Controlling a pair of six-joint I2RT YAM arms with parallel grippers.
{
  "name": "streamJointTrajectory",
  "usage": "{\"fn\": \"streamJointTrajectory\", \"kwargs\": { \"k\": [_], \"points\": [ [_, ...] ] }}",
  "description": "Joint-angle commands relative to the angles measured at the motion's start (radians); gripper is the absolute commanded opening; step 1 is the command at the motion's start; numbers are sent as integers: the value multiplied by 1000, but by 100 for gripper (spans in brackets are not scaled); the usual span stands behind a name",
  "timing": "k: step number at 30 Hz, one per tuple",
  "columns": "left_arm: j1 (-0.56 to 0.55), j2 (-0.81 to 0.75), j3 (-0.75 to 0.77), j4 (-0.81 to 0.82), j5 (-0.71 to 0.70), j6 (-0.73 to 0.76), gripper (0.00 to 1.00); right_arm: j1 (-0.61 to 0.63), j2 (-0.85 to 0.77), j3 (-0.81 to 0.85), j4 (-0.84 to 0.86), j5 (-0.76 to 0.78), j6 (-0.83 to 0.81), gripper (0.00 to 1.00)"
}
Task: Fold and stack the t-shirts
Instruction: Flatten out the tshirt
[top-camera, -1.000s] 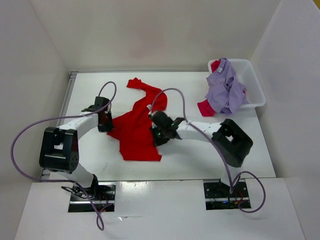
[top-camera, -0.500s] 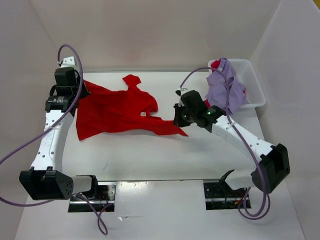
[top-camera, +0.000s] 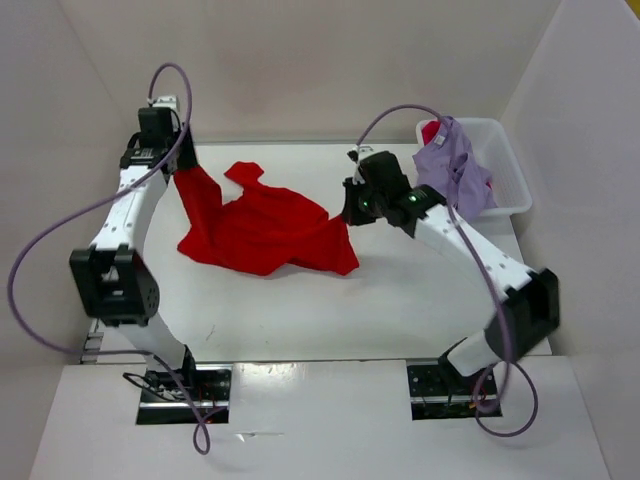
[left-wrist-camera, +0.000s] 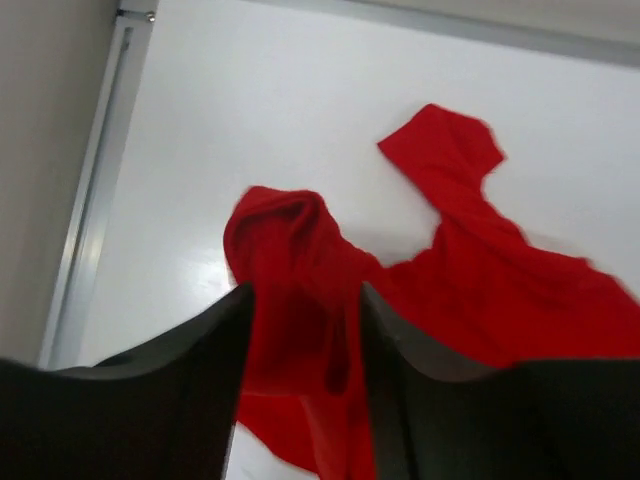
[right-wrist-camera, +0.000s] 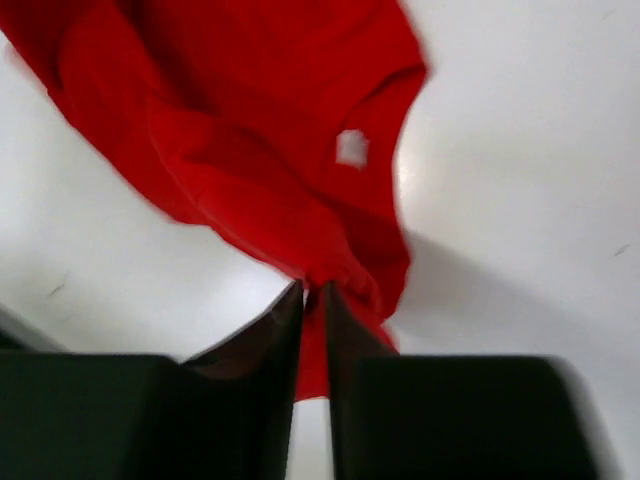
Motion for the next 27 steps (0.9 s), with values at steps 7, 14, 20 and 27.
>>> {"fn": "streamJointTrajectory", "kwargs": {
  "k": [7,14,20,27],
  "points": [
    [105,-46,-136,51,58,-99,100,-174,233,184,63,-16,4,80],
    [117,-324,-595,100,109,-216,100,-156,66,-124,58,91,47,83],
    [117,-219,-697,100,96,-296,100,-156,130,-173,101,168,84,80],
    [117,-140,-733,155,55,-326,100,-170,319,-155,143,206,104,78]
  ]
}}
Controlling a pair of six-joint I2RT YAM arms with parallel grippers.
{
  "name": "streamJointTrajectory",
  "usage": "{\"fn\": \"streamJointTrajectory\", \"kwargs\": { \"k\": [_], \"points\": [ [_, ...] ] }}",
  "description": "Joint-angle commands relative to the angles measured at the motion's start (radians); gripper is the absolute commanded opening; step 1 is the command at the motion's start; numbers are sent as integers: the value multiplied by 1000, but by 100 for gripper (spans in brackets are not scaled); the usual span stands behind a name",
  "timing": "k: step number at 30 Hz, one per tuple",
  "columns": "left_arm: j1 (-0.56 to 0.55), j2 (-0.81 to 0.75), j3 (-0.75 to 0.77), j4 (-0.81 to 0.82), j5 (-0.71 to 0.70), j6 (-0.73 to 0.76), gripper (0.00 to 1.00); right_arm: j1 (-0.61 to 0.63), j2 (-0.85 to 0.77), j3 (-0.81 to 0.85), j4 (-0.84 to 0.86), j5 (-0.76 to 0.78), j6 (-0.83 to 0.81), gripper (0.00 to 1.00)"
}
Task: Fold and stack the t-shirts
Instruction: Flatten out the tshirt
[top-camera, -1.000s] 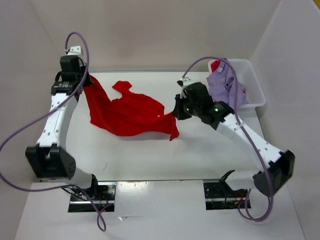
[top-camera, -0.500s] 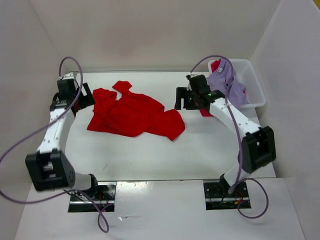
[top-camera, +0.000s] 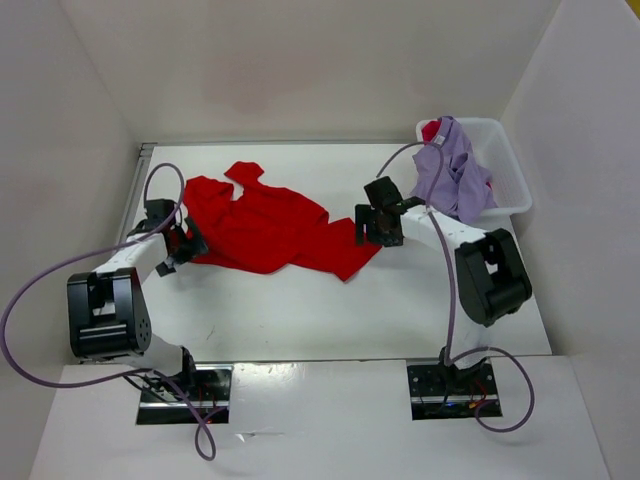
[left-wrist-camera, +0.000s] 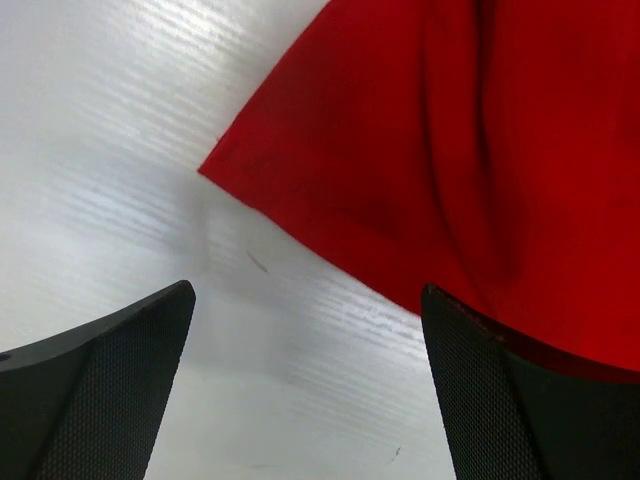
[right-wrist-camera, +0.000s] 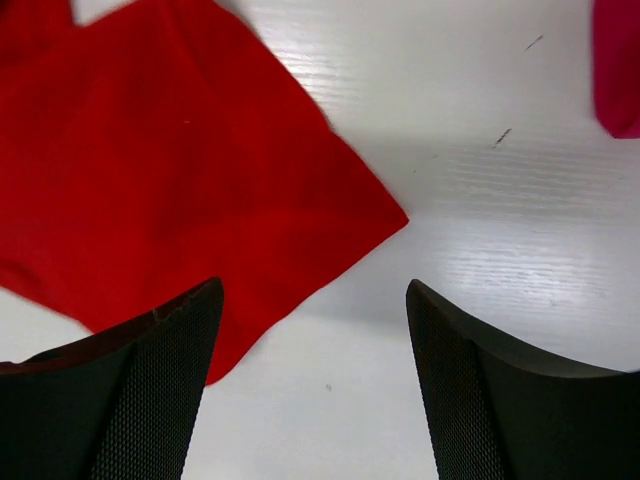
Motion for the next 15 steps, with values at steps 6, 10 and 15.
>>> {"fn": "streamJointTrajectory", "kwargs": {
  "k": [6,10,15],
  "points": [
    [-1,113,17,113,16,-37,100,-66,144,2,104,-12,33,78],
    [45,168,17,122,25,-46,100,-67,189,2,113,-40,33,77],
    [86,144,17,154,34,-55,100,-67,213,11,126,-40,33,71]
  ]
}}
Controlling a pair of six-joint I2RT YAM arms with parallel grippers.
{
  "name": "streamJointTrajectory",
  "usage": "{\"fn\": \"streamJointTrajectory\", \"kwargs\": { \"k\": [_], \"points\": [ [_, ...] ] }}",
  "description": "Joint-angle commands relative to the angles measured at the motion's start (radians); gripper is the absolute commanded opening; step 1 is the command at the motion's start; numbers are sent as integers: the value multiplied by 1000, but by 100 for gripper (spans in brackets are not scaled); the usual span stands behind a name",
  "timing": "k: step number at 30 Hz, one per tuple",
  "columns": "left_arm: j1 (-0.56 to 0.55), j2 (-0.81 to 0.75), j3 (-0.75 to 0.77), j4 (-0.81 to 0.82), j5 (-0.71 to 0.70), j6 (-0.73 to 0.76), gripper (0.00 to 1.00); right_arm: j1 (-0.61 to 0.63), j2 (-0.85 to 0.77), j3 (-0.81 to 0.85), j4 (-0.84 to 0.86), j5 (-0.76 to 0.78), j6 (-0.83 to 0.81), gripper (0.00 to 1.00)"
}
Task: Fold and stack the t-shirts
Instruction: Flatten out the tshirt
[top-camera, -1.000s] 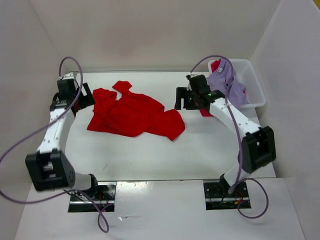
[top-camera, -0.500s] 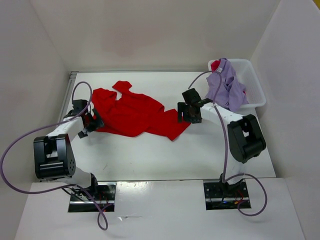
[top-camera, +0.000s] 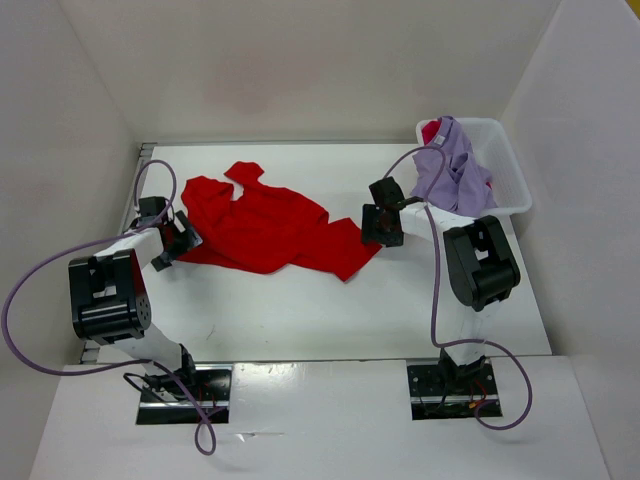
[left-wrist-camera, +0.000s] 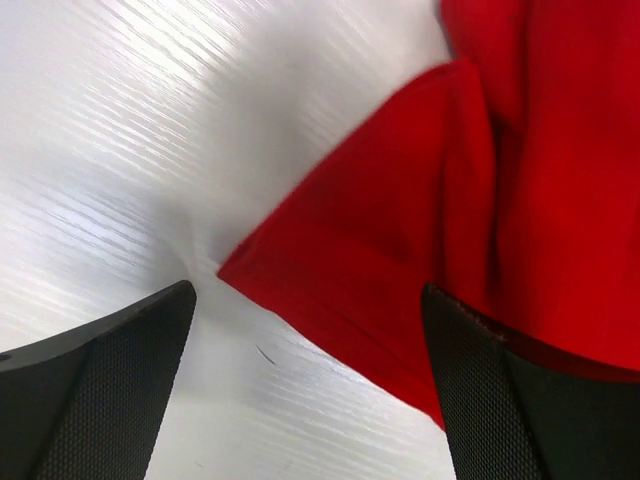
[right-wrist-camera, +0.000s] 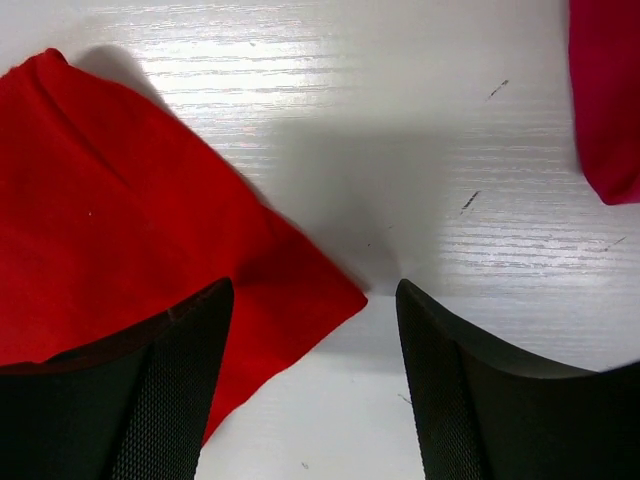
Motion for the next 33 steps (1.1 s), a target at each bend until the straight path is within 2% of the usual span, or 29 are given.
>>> {"fn": "streamJointTrajectory", "kwargs": {
  "k": [1,3,5,7,8,10,11,12,13,14,16,18,21,22,23,25,26,29,33],
  "points": [
    [27,22,-14,17,36,-25,100,0,48,4,31,-27,10,68],
    [36,13,-14,27,45,-16,96,0,48,4,31,-27,10,65],
    [45,22,-14,36,73,-6,91,0,48,4,31,-27,10,57],
    [46,45,-5,36,105,-6,66,0,48,4,31,-36,10,48],
    [46,59,-5,36,105,-6,57,0,48,4,31,-36,10,37],
    [55,70,-5,45,124,4,45,-9,48,4,31,-59,10,25],
    [55,79,4,45,124,4,36,-9,48,4,31,-59,1,11],
    [65,79,4,45,137,4,30,-9,48,4,31,-85,1,4],
    [65,79,4,45,148,14,24,-9,48,4,31,-99,1,0],
    [65,79,4,45,148,14,10,-9,48,4,31,-111,-10,0],
    [65,59,4,45,148,14,0,-9,10,-7,31,-145,-10,0],
    [65,33,15,15,183,24,0,-9,-30,-7,18,-166,-10,0],
    [65,-111,24,-64,228,24,0,-9,-157,-7,-71,-177,-10,0],
    [65,-230,24,-85,242,24,0,-9,-202,-7,-99,-177,-10,0],
    [65,-290,24,-134,254,7,0,-9,-298,-24,-148,-177,-10,0],
    [65,-422,24,-185,292,-27,0,-9,-389,-70,-192,-177,13,0],
    [55,-441,24,-234,315,-38,0,-9,-459,-85,-227,-192,30,0],
    [35,-479,-40,-260,438,-84,0,23,-521,-127,-268,-258,86,0],
    [15,-504,-106,-260,457,-96,0,99,-598,-188,-289,-249,171,0]
  ]
}}
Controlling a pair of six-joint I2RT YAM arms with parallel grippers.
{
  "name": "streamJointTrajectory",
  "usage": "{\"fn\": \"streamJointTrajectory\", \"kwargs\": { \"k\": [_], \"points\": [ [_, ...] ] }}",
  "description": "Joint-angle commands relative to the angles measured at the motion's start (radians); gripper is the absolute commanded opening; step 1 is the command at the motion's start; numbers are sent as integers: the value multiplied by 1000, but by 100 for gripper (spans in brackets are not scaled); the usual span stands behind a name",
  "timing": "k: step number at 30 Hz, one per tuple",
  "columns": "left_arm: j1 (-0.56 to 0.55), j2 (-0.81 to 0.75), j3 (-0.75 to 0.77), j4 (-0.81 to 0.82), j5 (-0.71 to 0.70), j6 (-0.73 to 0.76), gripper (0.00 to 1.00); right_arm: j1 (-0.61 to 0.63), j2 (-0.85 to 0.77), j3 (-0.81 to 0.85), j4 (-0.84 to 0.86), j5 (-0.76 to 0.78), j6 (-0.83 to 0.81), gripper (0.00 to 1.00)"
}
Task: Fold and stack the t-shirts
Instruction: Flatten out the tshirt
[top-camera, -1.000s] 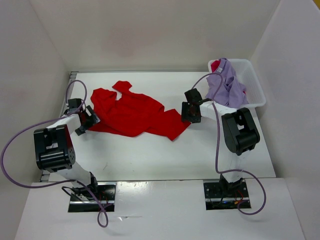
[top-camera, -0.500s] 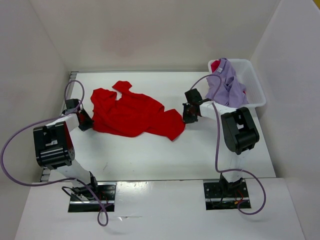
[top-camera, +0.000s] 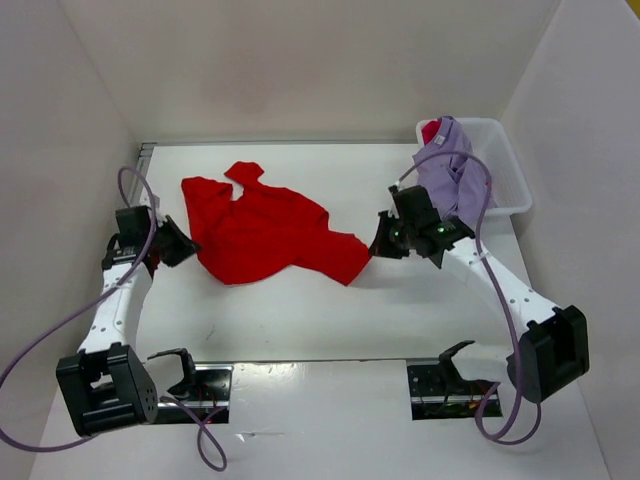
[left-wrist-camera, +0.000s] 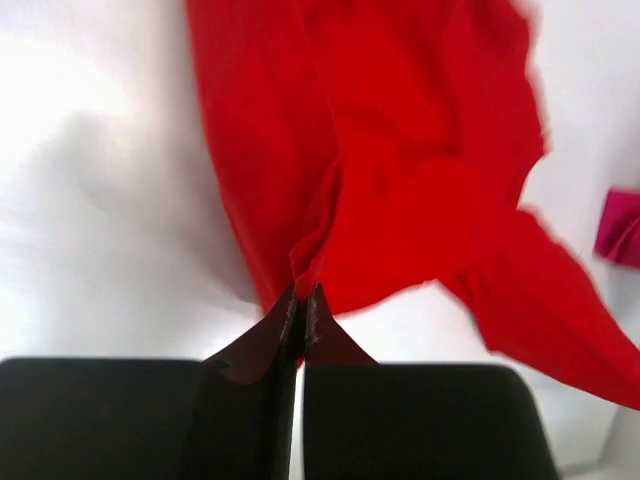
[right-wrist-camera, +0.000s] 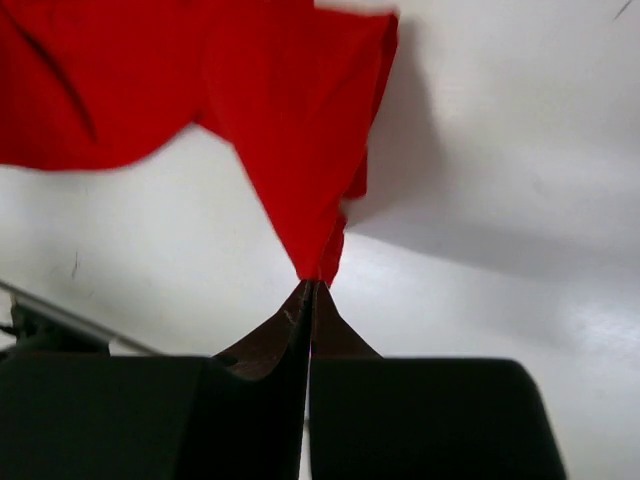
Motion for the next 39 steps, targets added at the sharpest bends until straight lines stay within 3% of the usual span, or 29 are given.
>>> {"fn": "streamJointTrajectory", "kwargs": {
  "k": [1,6,8,9,10,11,12,13,16,19,23,28,31,33,36,39],
  "points": [
    [-15,21,-51,-85,70,-40,0,42,-19,-71,-86,-27,95,0],
    [-24,58,62,-31,15,0,0,42,31,-15,-12,-14,88,0],
    [-24,157,226,19,-11,9,0,-1,140,230,7,21,-8,0],
    [-24,203,304,67,-11,-3,0,-21,296,362,-10,41,-38,0],
    [-24,245,383,107,15,-17,0,-43,376,680,-39,86,-61,0],
    [-24,303,459,158,65,-58,0,-78,450,854,-70,114,-85,0],
    [-15,329,633,224,82,-79,0,-93,574,1026,-129,145,-85,0],
    [-15,358,737,224,93,-89,0,-93,613,1323,-150,183,-85,0],
    [-15,457,1045,171,93,-73,0,-149,589,1446,-133,249,-56,0],
    [-15,457,1097,149,113,-39,0,-158,473,1330,-121,354,-127,0],
    [-15,391,866,227,208,-94,0,-158,343,1096,-110,354,-148,0],
    [-15,268,684,127,129,-42,0,-98,86,802,-99,400,-135,0],
    [-45,148,540,16,-11,-4,0,0,-89,515,-137,423,-32,0],
    [-45,100,381,-33,-11,-4,0,9,-178,397,-185,373,86,0],
    [-64,0,215,-76,48,-51,0,19,-258,94,-217,233,218,0],
    [-73,-52,49,-113,114,-97,0,42,-316,-57,-231,153,310,0]
  ]
}}
